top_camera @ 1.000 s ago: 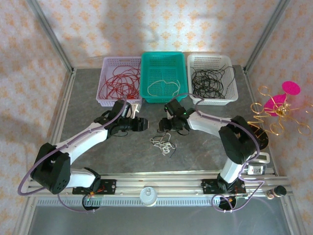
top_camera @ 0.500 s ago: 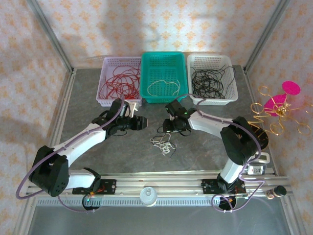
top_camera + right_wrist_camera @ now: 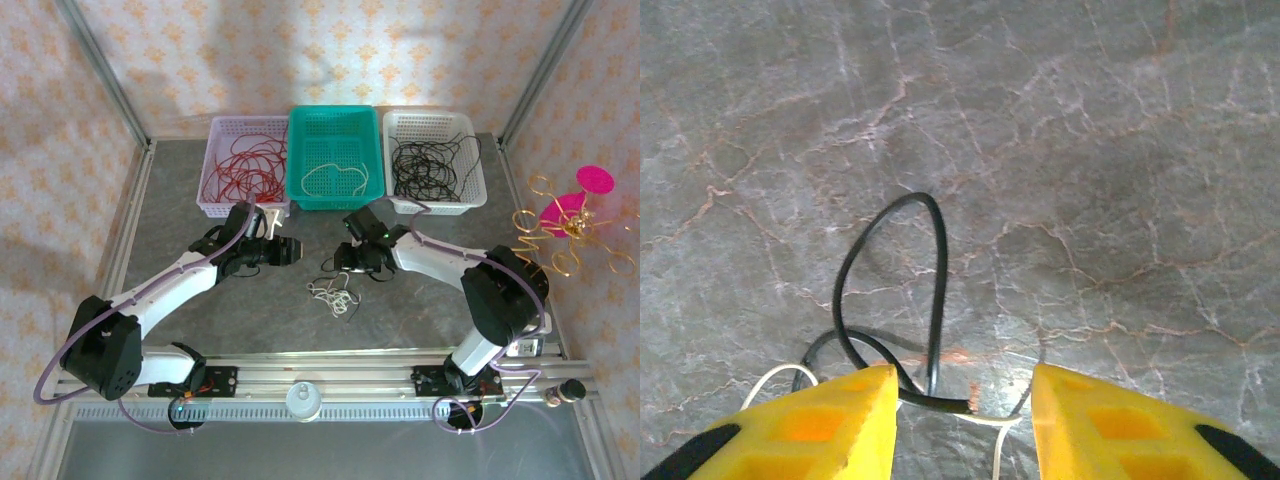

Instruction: Untangle the cables

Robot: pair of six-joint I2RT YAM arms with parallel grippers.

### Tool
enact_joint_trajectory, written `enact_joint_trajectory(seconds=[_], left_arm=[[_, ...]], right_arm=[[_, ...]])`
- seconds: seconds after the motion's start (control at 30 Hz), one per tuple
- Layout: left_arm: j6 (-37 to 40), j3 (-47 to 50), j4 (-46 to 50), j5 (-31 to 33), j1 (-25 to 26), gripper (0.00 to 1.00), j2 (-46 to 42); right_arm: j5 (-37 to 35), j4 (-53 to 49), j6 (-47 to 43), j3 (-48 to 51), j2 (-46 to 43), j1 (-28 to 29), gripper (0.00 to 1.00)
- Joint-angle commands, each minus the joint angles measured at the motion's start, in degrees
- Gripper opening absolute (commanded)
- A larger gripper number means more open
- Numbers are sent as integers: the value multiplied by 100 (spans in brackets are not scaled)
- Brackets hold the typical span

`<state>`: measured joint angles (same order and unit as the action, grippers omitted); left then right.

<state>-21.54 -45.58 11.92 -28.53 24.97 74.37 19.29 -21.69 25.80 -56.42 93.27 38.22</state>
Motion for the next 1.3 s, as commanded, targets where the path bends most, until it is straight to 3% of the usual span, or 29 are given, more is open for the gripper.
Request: enact_joint_trajectory(seconds=[0.0, 0.2, 0.6, 0.97, 1.07, 1.27], left_arm=[[-69, 29, -190, -73, -30, 51, -100], [-69, 67, -168, -91, -37, 51, -170], [-60, 92, -273, -202, -36, 51, -219], [-63, 320, -1395, -1077, -31, 52, -238], [378, 467, -1868, -1418, 57, 54, -438], [1605, 359, -2051, -1062, 219, 64, -874]], right_arm=[[-106, 61, 313, 111, -73, 19, 42], [457, 727, 580, 340, -106, 19, 35], [106, 243, 209, 126, -465, 20, 4], [382, -240, -144, -462, -871, 4, 0], [635, -401, -17, -767, -876, -95, 0], [1647, -1053, 543, -1361, -665, -300, 0]])
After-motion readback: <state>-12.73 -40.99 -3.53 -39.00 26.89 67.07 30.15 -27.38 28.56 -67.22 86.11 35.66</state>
